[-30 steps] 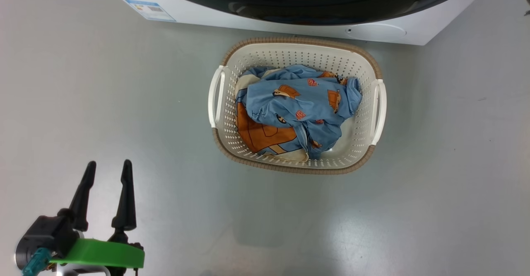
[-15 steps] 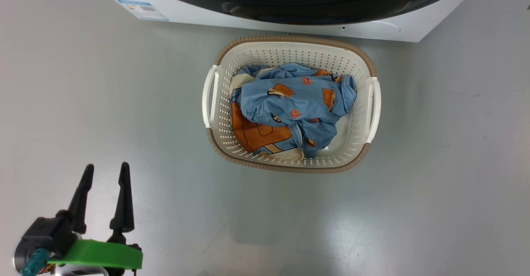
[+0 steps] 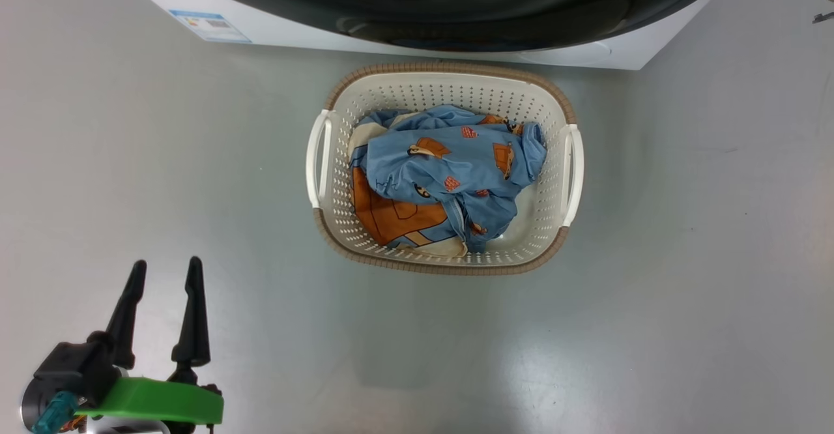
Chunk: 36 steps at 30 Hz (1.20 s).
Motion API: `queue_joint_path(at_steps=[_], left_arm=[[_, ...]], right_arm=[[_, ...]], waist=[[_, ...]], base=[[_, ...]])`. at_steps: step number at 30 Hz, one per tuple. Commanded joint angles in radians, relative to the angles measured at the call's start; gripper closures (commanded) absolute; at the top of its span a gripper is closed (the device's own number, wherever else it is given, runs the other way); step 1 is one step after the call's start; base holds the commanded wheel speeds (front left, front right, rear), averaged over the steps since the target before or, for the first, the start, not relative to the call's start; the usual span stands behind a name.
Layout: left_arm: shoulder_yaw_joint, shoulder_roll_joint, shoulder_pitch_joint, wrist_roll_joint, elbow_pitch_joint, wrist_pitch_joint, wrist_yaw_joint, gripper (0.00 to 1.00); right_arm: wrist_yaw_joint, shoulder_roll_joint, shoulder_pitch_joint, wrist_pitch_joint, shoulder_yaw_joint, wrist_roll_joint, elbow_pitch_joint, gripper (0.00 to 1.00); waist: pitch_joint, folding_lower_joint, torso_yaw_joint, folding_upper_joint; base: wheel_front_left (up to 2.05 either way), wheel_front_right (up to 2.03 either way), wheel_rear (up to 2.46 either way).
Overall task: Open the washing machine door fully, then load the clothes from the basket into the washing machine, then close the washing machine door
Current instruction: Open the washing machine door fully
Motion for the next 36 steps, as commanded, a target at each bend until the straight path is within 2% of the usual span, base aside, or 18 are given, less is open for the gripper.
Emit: queue_joint_path(at_steps=[1,21,36], left_arm=[[0.038,0.019,0.006,0.004,-0.013,-0.006,-0.002,0.00],[0.053,0.019,0.008,0.011,-0.016,-0.006,-0.002,0.00],[0.078,0.019,-0.007,0.012,-0.022,-0.006,-0.002,0.00]], right_arm=[[0.003,0.028,0.013,0.016,0.024,0.009,-0.043,1.00],[0.003,0.050,0.065,0.047,0.054,0.021,-0.086,1.00],[0.003,0.092,0.151,0.054,0.086,0.026,-0.145,1.00]], waist=[[-0.004,0.0000,-0.002,0.0000],[-0.017,0.0000,-0.027,0.0000],[-0.042,0.0000,-0.087,0.0000]], base=[[0.00,0.00,0.00],[0.00,0.00,0.00],[0.00,0.00,0.00]])
